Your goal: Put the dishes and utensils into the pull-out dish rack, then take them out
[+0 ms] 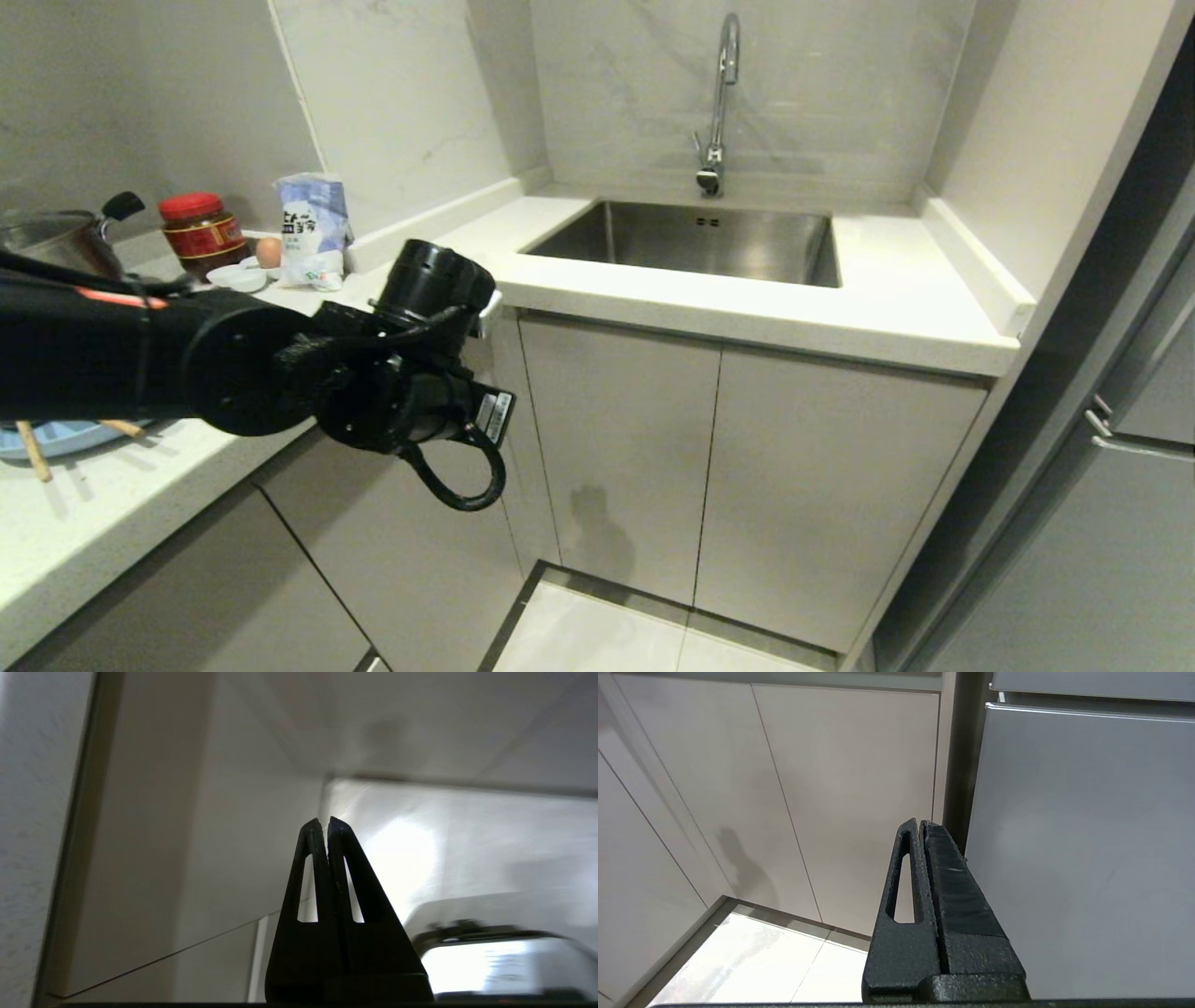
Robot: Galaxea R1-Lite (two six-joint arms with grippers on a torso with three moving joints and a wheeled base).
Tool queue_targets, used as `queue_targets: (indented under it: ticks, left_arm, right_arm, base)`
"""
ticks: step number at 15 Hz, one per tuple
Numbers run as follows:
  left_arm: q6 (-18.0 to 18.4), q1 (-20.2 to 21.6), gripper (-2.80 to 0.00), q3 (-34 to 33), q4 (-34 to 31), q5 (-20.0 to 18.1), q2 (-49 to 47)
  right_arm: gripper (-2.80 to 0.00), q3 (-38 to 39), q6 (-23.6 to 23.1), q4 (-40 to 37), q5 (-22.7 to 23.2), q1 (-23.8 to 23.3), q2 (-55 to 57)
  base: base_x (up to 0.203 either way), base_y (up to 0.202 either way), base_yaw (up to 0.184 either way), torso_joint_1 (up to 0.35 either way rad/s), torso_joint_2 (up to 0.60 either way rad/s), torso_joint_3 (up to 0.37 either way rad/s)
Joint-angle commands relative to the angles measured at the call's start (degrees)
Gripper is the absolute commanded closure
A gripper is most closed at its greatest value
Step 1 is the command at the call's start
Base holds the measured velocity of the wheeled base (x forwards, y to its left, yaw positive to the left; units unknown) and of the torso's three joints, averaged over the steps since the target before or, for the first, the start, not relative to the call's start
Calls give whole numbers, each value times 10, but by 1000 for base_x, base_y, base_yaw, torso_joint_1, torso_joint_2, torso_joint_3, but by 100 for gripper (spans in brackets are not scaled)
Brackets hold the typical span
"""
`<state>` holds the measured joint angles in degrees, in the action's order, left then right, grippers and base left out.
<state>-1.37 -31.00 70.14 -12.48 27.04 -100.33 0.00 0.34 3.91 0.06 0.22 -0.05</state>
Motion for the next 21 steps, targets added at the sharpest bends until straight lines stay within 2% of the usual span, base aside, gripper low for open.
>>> queue_targets:
  ticks: [1,3,5,7,9,10,13,16,18,19,21]
  left_arm:
    - [1,-3,0,-4,-1,-32,116]
    - [15,-2,0,-23,1,-57,215]
    - [55,16,0,-43,3,-101,318]
    - [93,79,0,-54,4,-167,426]
    - [113,191,0,-68,1,-222,526]
    - [119,225,0,-81,-5,-240,576]
    - [127,264,0,-166,-24,-262,740]
    - [129,296,0,-333,-29,-266,902]
    - [120,306,0,-438,-7,-268,971]
    - [105,308,0,-490,27,-266,986]
    - [34,311,0,-532,45,-262,1001]
  right_arm:
    - [0,13,0,0,0,0,0]
    - [0,13,0,0,0,0,0]
    - [0,13,0,0,0,0,0]
    - [0,13,0,0,0,0,0]
    - [0,13,0,0,0,0,0]
    - [0,13,0,0,0,0,0]
    - [0,13,0,0,0,0,0]
    - [0,13,0,0,0,0,0]
    - [0,13,0,0,0,0,0]
    - [0,13,0,0,0,0,0]
    - [0,13,0,0,0,0,0]
  base:
    - [0,0,0,0,0,0]
    - [0,0,0,0,0,0]
    - [0,0,0,0,0,0]
    - [0,0,0,0,0,0]
    - [0,0,0,0,0,0]
    - [0,0,0,0,0,0]
    - [0,0,0,0,0,0]
    - [0,0,0,0,0,0]
    - [0,0,0,0,0,0]
    - [0,0,0,0,0,0]
    - [0,0,0,0,0,0]
